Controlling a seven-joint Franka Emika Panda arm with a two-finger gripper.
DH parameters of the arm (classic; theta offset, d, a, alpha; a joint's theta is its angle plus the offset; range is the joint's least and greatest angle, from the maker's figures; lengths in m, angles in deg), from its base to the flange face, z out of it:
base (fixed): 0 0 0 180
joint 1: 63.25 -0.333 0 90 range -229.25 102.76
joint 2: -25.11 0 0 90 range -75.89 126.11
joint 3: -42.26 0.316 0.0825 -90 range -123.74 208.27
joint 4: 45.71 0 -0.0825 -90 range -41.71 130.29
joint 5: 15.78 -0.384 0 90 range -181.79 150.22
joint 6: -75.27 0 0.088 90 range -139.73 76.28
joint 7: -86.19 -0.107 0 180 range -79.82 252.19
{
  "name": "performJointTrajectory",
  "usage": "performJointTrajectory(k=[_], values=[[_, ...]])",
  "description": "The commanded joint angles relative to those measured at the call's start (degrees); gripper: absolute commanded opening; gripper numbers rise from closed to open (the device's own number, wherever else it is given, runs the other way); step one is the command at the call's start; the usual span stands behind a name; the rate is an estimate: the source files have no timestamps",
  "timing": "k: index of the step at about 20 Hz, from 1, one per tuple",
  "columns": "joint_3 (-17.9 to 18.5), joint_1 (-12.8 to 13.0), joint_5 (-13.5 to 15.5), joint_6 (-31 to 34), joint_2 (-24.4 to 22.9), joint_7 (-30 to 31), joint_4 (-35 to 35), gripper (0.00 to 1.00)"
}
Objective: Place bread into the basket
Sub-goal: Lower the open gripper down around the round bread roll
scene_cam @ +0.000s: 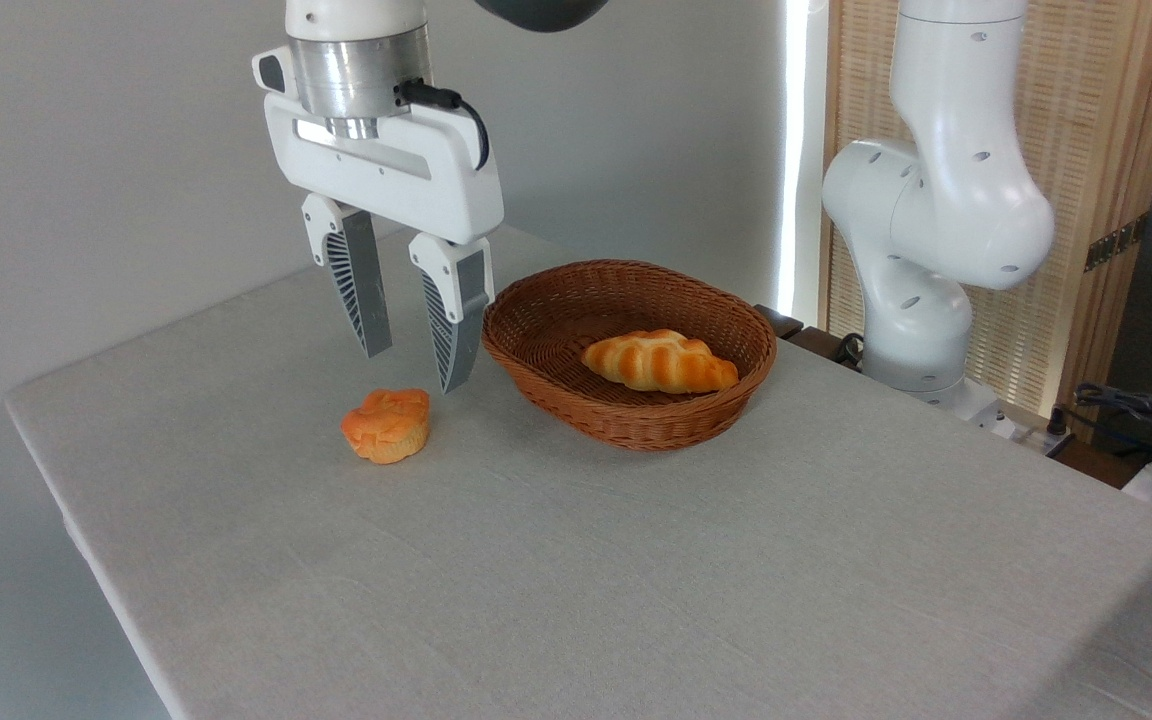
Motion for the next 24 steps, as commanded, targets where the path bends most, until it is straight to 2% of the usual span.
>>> performJointTrajectory(k=[1,4,7,9,11,16,20,24], values=[[0.1,2.3,0.7,0.1,-0.5,1.2,2.8,1.0],[0.1,3.6,1.3,0.0,-0.2,2.4,3.7,1.0],[0.0,4.9,4.3,-1.7,0.7,2.3,4.1,1.0],[0.0,7.0,4.4,-5.8,0.7,2.3,5.8,1.0],[0.0,8.0,4.5,-9.2,0.8,2.1,7.6,1.0],[0.0,13.3,4.5,-11.8,3.5,1.8,9.5,1.0],[0.0,13.6,8.0,-17.6,4.9,1.8,10.9,1.0],[0.0,14.7,8.0,-17.8,6.0,1.7,11.0,1.0]])
